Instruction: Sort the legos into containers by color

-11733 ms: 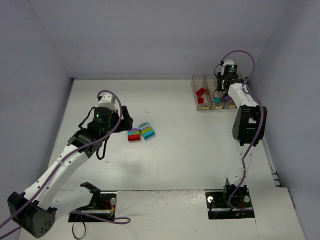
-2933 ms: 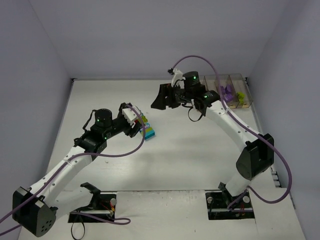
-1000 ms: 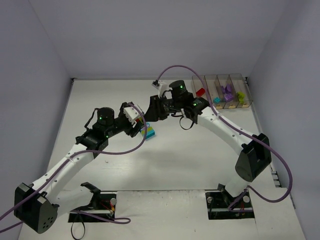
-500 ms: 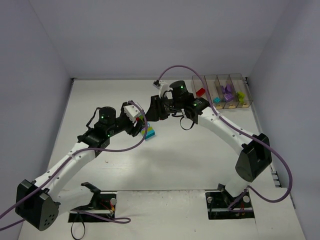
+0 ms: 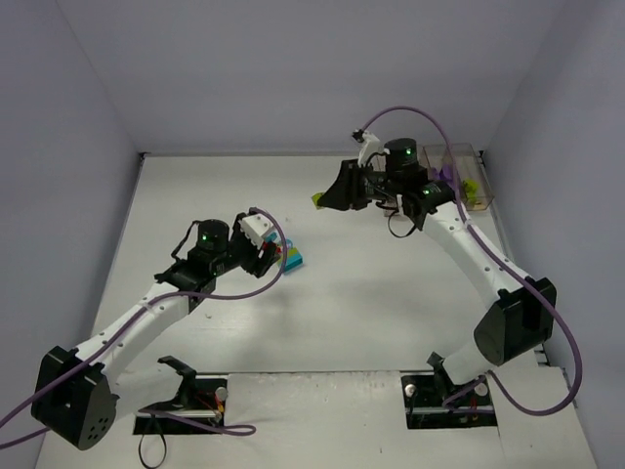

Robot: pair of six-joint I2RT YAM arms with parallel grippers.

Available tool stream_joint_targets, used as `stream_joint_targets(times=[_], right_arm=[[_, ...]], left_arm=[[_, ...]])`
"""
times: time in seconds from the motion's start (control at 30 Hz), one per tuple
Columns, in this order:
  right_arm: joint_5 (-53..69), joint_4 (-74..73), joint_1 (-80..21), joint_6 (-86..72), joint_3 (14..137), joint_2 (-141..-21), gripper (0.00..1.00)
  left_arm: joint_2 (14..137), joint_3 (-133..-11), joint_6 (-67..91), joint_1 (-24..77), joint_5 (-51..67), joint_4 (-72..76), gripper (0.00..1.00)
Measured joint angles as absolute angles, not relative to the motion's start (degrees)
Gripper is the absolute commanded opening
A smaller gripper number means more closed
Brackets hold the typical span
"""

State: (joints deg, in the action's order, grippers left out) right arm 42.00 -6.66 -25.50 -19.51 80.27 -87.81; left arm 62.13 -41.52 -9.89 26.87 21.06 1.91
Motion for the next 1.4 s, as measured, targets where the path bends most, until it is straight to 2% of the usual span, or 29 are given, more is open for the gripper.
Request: stream_joint_targets(times=[0.17, 0.33, 0.6, 0.83, 0.93, 1.03, 1.07, 1.13, 1.17, 1.23, 1.27, 1.4], right_arm=[[39.4, -8.2, -18.4, -14.7, 80.8, -87.3, 0.0], [22.8, -8.5, -6.9, -7.7, 82.3, -89.1, 0.0], [8.1, -5.2, 8.8, -2.4, 92.2, -104.9, 0.0], [4.6, -4.1, 13.9, -0.1, 101.5, -119.1, 0.0], [4.6, -3.8, 14.7, 0.9, 104.6, -123.7, 0.03], [4.6, -3.7, 15.0, 1.5, 107.3, -127.7, 0.2], [4.6, -3.6, 15.0, 1.6, 108.0, -128.7, 0.31], [4.6, -3.6, 15.0, 1.6, 109.3, -131.0, 0.39], [4.6, -3.6, 15.0, 1.5, 109.9, -131.9, 0.47], [4.9, -3.2, 15.0, 1.3, 110.4, -133.0, 0.52], [4.9, -3.4, 15.0, 1.3, 110.7, -133.1, 0.58], [5.9, -3.6, 14.8, 0.9, 111.2, -132.9, 0.63]], left_arm=[[61.5, -41.4, -9.8, 26.9, 21.0, 1.6, 0.0], [58.4, -41.4, -8.6, 26.9, 21.4, 1.6, 0.0], [51.5, -38.9, -5.1, 26.9, 22.5, 2.0, 0.0], [48.1, -36.6, -2.2, 26.9, 22.9, 2.6, 0.0], [48.1, -36.6, -1.9, 26.9, 23.1, 2.5, 0.0], [48.1, -36.6, -1.8, 26.9, 23.6, 2.5, 0.0], [48.1, -36.6, -2.0, 26.9, 23.8, 2.5, 0.0], [48.1, -36.6, -2.5, 26.9, 24.1, 2.5, 0.0], [48.1, -36.6, -2.9, 26.9, 24.2, 2.5, 0.0], [48.2, -36.6, -3.6, 26.9, 24.5, 2.5, 0.0], [48.2, -36.6, -4.1, 26.9, 24.7, 2.5, 0.0], [49.7, -36.6, -6.0, 26.9, 25.7, 2.5, 0.0]])
